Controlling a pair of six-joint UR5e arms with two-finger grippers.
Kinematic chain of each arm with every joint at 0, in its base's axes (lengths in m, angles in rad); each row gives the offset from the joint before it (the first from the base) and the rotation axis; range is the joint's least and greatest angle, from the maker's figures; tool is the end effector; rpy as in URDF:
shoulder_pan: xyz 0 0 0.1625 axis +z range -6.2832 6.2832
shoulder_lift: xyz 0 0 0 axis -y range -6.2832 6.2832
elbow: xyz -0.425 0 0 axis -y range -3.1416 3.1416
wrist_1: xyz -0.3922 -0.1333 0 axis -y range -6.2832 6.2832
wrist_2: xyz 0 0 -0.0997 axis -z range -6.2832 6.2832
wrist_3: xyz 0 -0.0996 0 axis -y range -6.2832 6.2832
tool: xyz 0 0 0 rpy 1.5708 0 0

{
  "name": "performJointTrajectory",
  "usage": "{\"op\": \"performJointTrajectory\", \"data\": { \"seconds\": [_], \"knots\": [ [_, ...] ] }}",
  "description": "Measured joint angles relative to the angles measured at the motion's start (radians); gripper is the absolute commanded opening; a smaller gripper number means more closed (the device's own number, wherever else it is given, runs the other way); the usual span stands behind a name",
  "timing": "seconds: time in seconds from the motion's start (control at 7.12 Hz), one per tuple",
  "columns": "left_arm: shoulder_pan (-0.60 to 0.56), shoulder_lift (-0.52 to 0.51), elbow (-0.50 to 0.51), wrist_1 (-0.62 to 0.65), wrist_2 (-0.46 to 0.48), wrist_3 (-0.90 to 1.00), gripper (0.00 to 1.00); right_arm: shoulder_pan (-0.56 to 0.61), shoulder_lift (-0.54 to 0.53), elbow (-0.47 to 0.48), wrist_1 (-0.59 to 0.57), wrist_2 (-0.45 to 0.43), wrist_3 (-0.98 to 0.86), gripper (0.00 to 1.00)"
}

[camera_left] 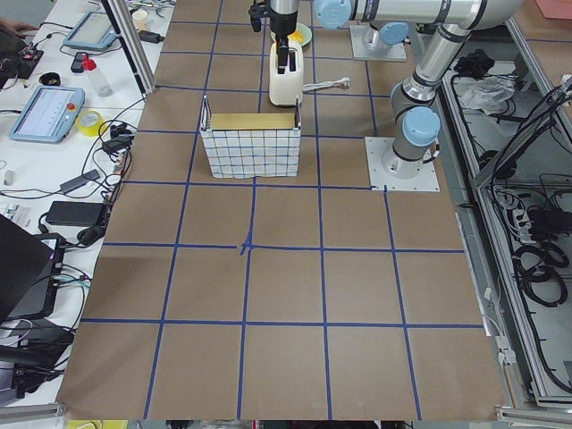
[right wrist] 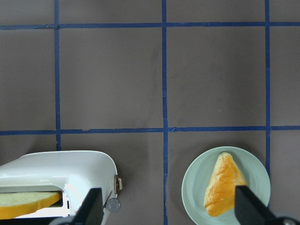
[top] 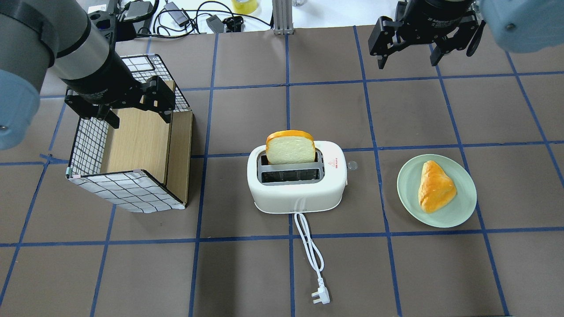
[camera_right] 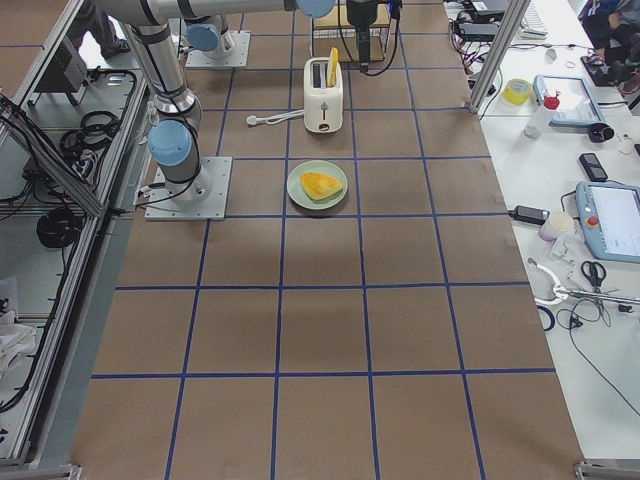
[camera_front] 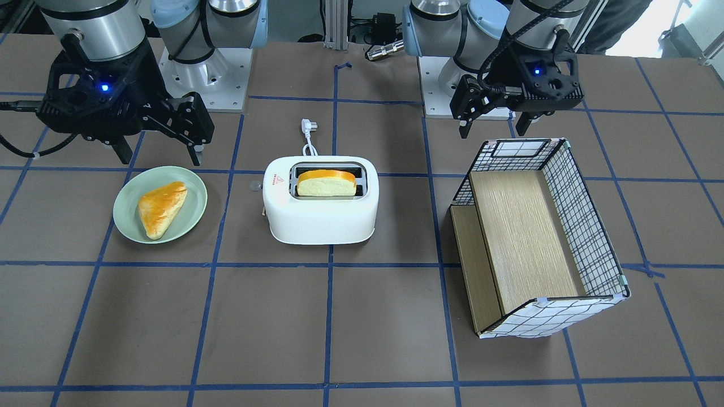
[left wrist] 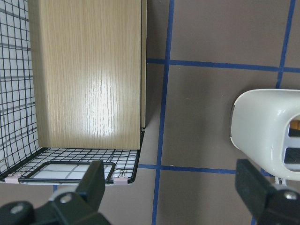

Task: Press toaster with right arm
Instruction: 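Move the right gripper down toward the side of the white toaster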

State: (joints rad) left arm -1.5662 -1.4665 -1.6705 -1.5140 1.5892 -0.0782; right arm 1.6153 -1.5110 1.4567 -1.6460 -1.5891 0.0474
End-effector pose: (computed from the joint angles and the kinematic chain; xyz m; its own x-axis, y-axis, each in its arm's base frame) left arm -0.1294 -0.4542 0.4937 -0.9964 -0.0837 -0.0135 -0.0827 0.9946 -0.0626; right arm 0.1549 -0.5224 0.5222 -0.9999 0.0049 0.0120 0.0033 0.9915 -0.1299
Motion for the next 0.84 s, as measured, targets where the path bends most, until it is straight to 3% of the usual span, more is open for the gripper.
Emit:
{"op": "performJointTrajectory", "data": {
  "seconds": [0.14,0.28,0.42,0.84],
  "knots": [
    [0.000,0.000,0.000,0.000,0.000,0.000,1.00,0.000,0.000,0.001,0.000,0.001,0.000,0.82],
    [0.000,0.000,0.000,0.000,0.000,0.000,1.00,-0.001,0.000,0.001,0.003,0.002,0.000,0.32],
    [0.000,0.000,0.000,0.000,0.000,0.000,1.00,-0.003,-0.001,-0.003,0.018,0.014,0.000,0.00],
    [0.000,0.000,0.000,0.000,0.000,0.000,1.00,-0.031,0.001,-0.020,0.137,0.136,0.001,0.00]
  ]
}}
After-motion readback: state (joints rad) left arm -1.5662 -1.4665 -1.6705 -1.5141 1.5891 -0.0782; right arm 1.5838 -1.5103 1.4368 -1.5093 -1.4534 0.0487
